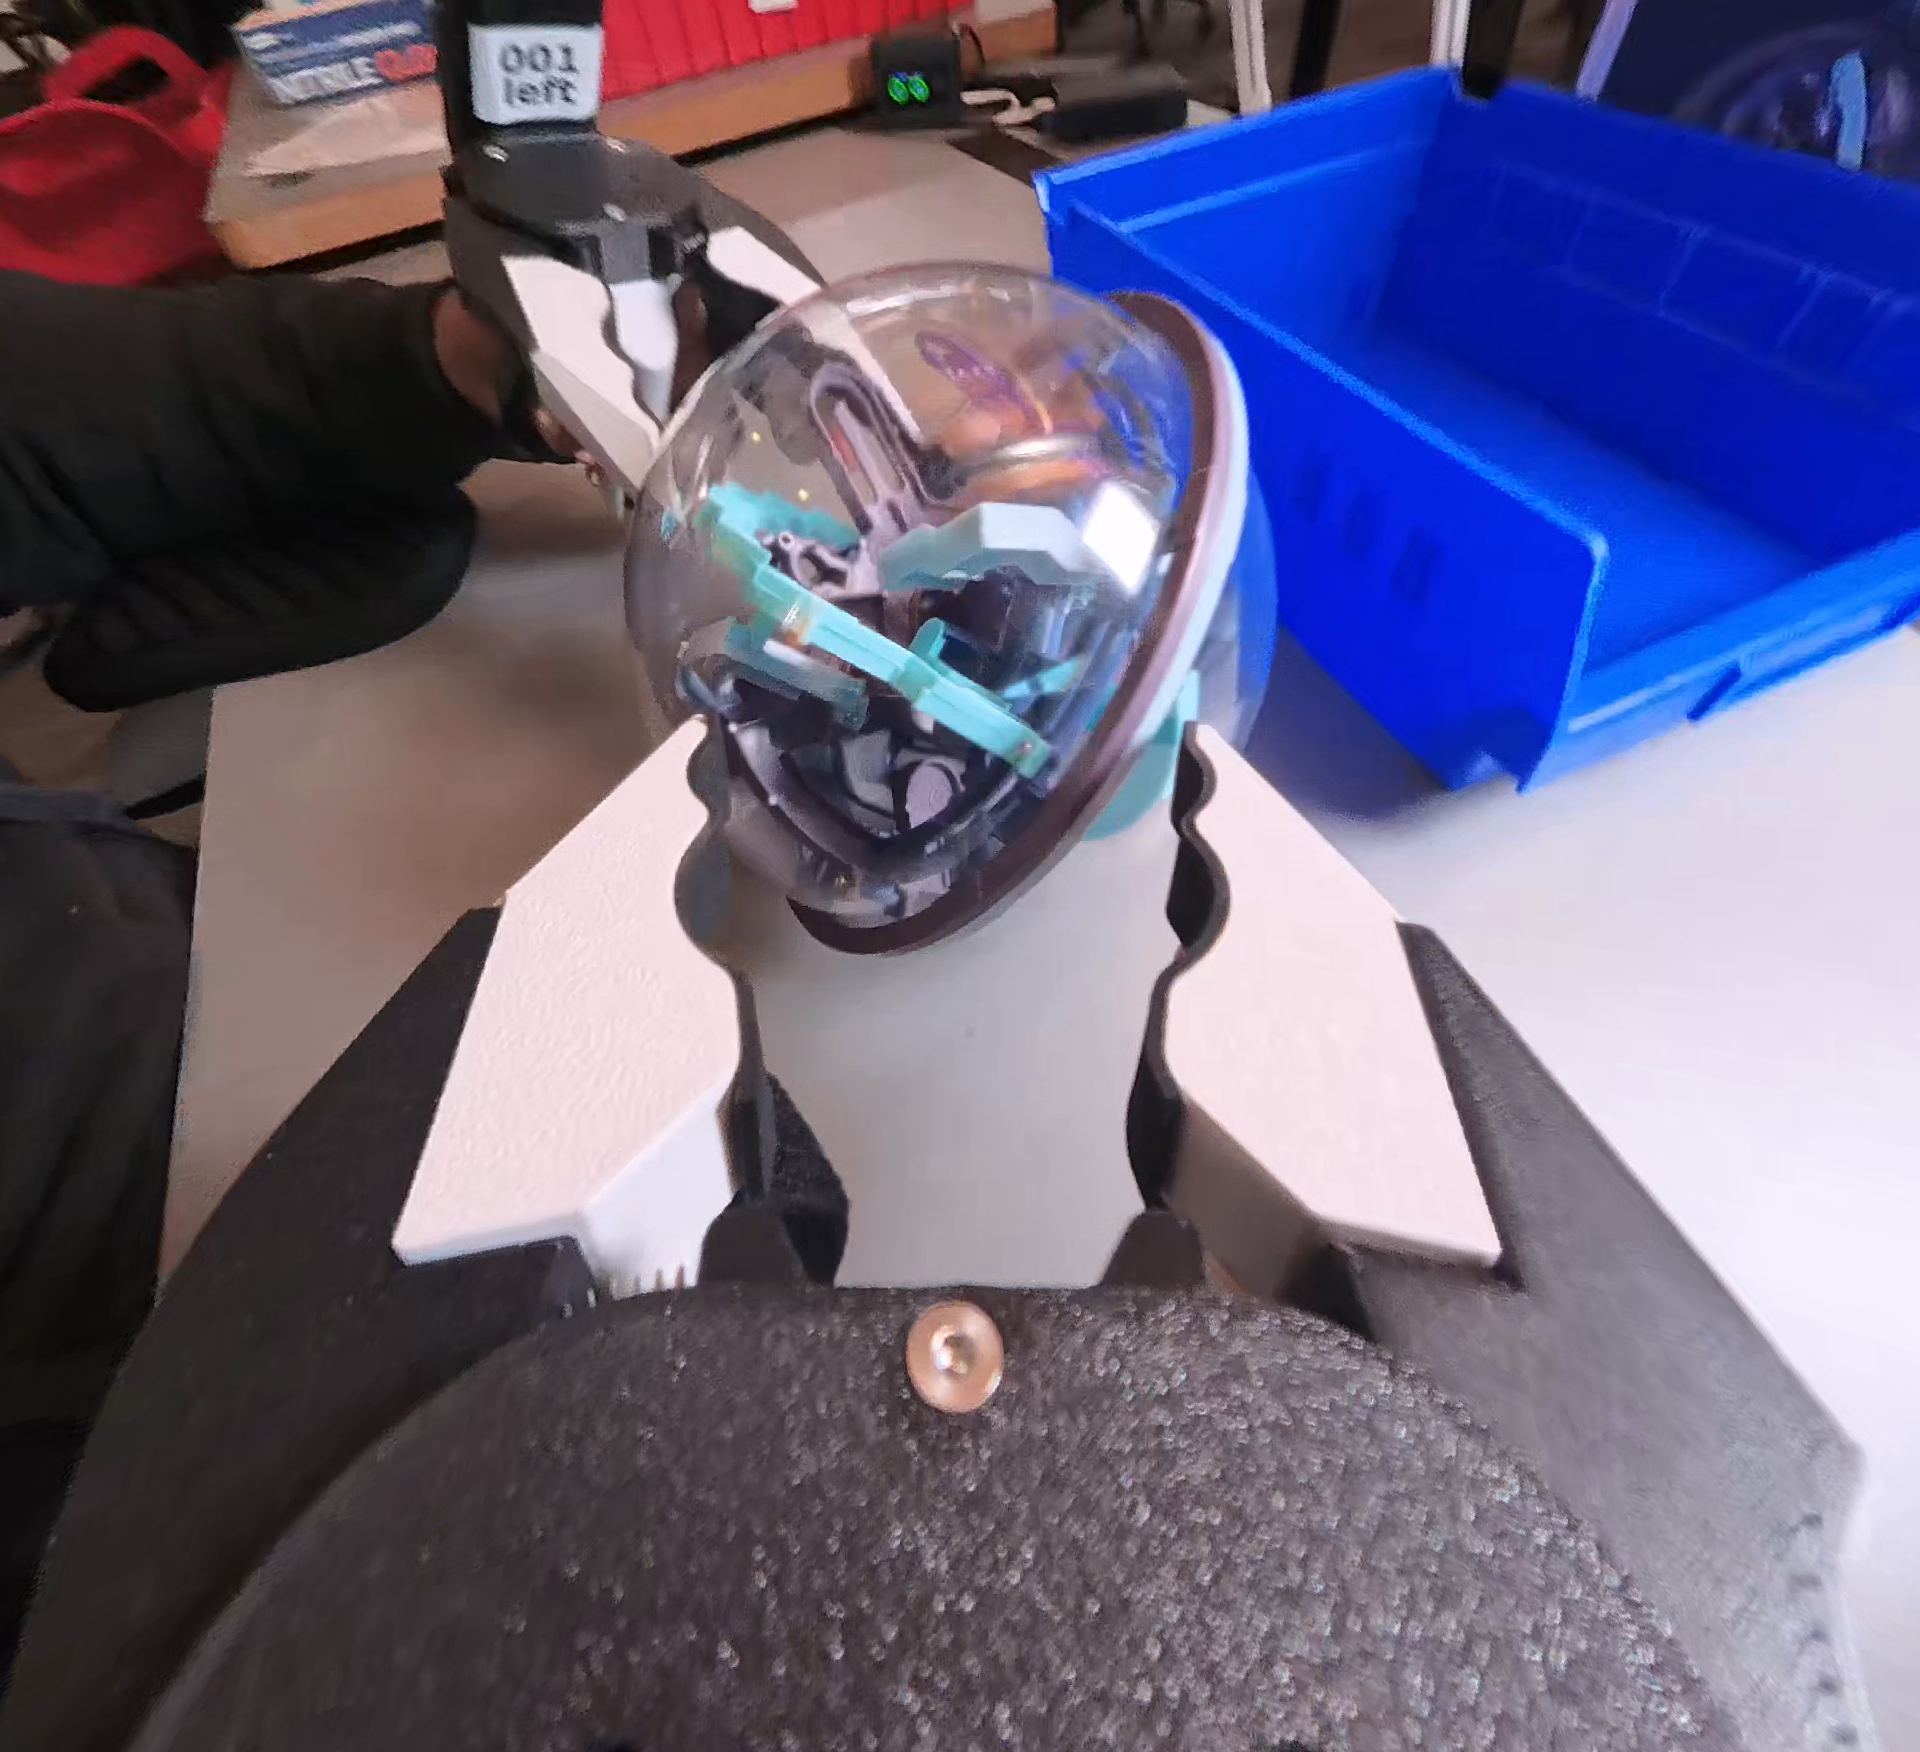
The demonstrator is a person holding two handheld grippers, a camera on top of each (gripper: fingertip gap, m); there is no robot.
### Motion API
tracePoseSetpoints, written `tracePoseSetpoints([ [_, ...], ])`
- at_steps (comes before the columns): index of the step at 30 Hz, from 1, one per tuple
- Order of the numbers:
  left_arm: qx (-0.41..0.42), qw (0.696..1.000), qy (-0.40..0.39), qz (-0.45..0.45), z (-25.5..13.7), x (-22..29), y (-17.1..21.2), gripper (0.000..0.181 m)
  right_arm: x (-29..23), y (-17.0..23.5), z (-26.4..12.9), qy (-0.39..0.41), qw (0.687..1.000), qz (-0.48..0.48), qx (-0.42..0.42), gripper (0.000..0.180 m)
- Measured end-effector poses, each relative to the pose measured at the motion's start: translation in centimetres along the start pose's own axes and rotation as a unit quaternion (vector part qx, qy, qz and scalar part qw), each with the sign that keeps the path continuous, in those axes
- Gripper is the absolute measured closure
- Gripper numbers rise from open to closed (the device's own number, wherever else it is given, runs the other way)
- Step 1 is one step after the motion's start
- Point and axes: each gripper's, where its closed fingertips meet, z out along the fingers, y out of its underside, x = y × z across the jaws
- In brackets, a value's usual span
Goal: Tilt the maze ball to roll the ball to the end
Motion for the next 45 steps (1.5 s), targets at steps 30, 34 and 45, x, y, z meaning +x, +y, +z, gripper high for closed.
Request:
tracePoseSetpoints([
  [30, 0.064, 0.991, 0.108, 0.036, -6.8, -0.2, -4.0, 0.118, -4.5, -2.0, 1.5, -0.120, 0.932, -0.333, -0.074, 0.168],
  [34, 0.023, 0.985, 0.165, 0.038, -6.6, 2.2, -3.3, 0.136, -4.4, -1.9, 1.5, -0.117, 0.917, -0.366, -0.105, 0.169],
  [45, -0.019, 0.985, 0.154, 0.079, -6.9, 5.3, -2.7, 0.149, -3.7, -2.6, 1.7, -0.119, 0.914, -0.360, -0.144, 0.172],
])
